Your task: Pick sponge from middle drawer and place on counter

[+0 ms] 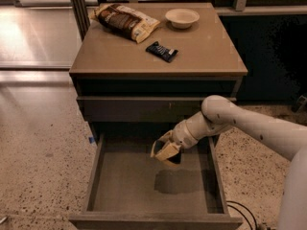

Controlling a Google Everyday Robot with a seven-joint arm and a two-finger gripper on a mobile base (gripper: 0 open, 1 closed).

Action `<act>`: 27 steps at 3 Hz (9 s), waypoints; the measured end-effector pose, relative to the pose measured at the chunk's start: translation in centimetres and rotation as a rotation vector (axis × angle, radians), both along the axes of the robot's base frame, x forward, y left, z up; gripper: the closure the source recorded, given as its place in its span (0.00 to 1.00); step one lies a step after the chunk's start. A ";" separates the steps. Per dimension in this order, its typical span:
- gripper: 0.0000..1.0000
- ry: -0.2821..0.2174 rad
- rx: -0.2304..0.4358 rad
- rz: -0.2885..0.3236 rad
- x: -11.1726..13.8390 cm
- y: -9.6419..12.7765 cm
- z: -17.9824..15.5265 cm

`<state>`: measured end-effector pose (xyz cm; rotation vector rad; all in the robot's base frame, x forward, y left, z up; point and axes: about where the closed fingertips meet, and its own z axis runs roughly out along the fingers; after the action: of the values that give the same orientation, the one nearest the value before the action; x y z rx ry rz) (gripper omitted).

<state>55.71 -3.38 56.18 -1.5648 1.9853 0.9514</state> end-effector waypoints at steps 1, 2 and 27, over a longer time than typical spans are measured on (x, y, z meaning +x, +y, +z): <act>1.00 0.000 0.000 0.000 0.0 0.0 0.0; 1.00 0.030 0.043 0.015 1.6 0.1 1.8; 1.00 -0.484 -0.062 -0.315 17.3 -15.2 43.4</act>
Offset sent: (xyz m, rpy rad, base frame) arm 0.0565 -0.0013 0.0665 0.1448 0.0948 0.0402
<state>72.98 -18.56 99.53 -1.3026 1.8407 0.3482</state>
